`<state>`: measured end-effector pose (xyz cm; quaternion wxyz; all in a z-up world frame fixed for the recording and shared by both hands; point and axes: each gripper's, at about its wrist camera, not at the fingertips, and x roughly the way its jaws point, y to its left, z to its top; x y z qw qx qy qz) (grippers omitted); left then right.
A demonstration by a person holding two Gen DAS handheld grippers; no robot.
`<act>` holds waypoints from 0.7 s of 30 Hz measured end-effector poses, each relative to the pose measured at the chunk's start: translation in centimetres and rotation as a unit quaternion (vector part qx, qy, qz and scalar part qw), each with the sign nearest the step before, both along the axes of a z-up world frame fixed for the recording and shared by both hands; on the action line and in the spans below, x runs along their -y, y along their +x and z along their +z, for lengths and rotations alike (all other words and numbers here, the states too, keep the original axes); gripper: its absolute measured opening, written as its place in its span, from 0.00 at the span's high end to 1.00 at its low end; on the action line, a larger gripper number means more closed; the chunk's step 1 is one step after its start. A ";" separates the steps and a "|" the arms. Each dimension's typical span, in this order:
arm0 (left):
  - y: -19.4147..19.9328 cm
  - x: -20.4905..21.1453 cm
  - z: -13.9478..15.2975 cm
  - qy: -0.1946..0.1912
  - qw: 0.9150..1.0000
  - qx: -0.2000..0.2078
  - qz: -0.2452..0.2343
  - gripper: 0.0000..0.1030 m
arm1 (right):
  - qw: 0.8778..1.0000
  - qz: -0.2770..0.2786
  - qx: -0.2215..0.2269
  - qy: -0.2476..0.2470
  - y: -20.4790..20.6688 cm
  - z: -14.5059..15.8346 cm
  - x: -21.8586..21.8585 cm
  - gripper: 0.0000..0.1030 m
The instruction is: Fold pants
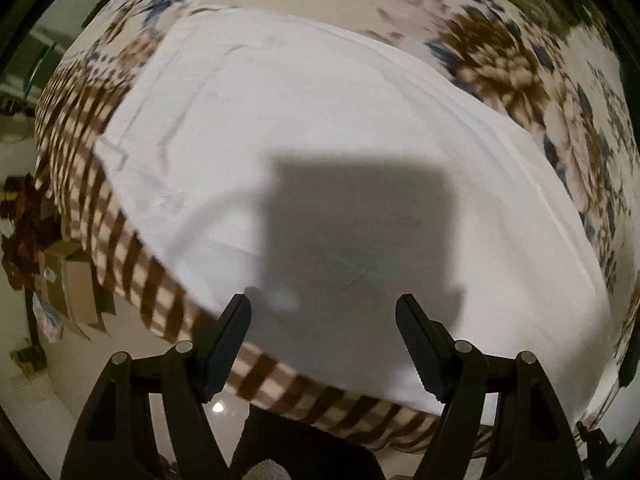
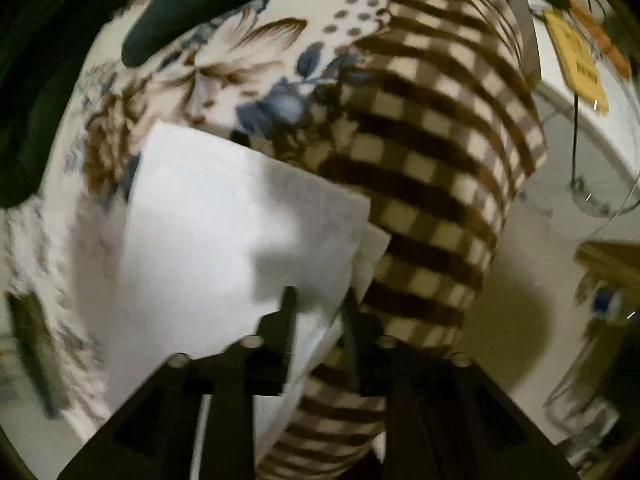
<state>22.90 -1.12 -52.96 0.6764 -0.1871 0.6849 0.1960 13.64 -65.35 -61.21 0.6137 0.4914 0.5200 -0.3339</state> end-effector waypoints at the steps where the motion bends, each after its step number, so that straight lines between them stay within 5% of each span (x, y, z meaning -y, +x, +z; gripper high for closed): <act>1: -0.5 -1.0 0.3 -0.005 1.000 0.004 0.010 0.29 | 1.000 -0.006 0.014 0.008 -0.5 0.5 -0.5 0.66; 5: -2.2 -4.3 1.0 0.016 0.999 0.009 0.047 0.29 | 0.997 0.029 0.045 0.050 -0.2 1.6 -5.0 0.66; 12: -4.3 -10.2 -1.1 0.027 0.991 0.007 0.128 0.29 | 0.994 0.051 -0.002 0.092 0.9 -2.4 -10.5 0.67; 13: -4.7 -10.8 -1.4 0.030 0.990 0.009 0.135 0.29 | 0.995 0.046 -0.004 0.086 0.7 -2.7 -10.7 0.70; 15: -5.3 -11.9 -1.8 0.035 0.988 0.014 0.152 0.29 | 0.996 0.044 -0.021 0.070 0.2 -2.8 -11.0 0.91; 17: -5.9 -13.4 -2.5 0.025 0.986 0.023 0.165 0.30 | 0.997 0.044 -0.024 0.061 0.1 -2.6 -11.1 0.96; 18: -6.1 -13.9 -2.9 0.015 0.984 0.032 0.174 0.42 | 0.997 0.047 -0.025 0.056 0.1 -2.3 -11.2 0.97; 19: -6.5 -14.2 -3.1 0.004 0.983 0.042 0.178 0.66 | 0.997 0.052 -0.027 0.051 0.0 -1.8 -11.1 0.98; 21: -6.5 -14.8 -3.2 0.012 0.982 0.046 0.180 0.90 | 0.996 0.069 -0.031 0.039 0.2 -0.9 -11.4 0.98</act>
